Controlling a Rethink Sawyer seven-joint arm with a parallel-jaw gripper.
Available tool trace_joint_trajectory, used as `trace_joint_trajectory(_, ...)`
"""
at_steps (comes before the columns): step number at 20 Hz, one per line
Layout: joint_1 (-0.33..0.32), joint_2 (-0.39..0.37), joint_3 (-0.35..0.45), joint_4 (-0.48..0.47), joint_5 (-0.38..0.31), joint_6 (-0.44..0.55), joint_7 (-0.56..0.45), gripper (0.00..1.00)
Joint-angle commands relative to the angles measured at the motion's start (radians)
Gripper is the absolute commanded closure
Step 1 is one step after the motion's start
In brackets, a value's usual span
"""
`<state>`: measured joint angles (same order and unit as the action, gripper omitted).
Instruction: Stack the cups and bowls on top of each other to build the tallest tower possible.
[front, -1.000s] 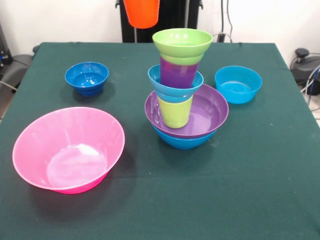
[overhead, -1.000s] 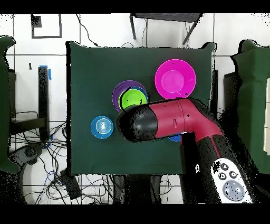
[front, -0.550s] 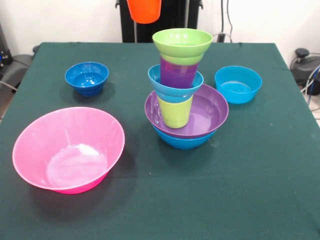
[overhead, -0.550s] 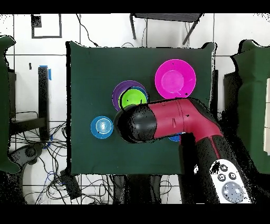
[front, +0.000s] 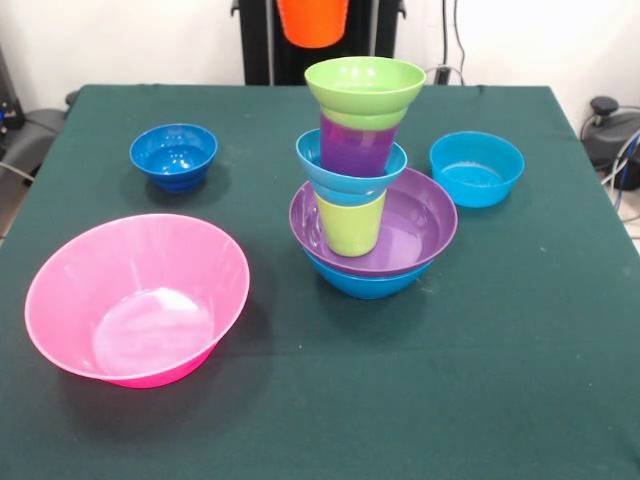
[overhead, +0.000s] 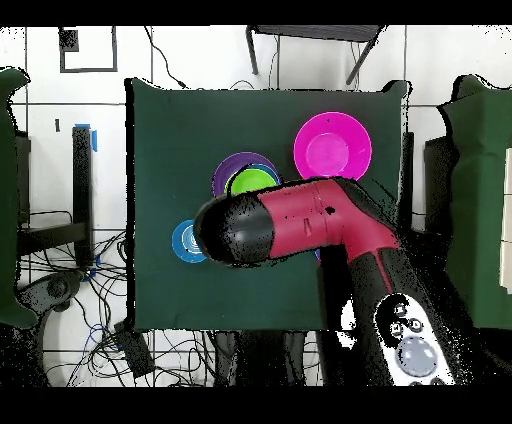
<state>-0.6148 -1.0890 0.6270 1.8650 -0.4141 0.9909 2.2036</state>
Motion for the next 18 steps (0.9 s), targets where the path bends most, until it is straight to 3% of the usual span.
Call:
trace_joint_trajectory(1, 0.066, 0.059, -0.038, -0.024, 0.014, 0.048, 0.039, 1.0)
trace_joint_trajectory(18, 0.101, 0.11, -0.086, -0.083, -0.048, -0.032, 0.041, 1.0)
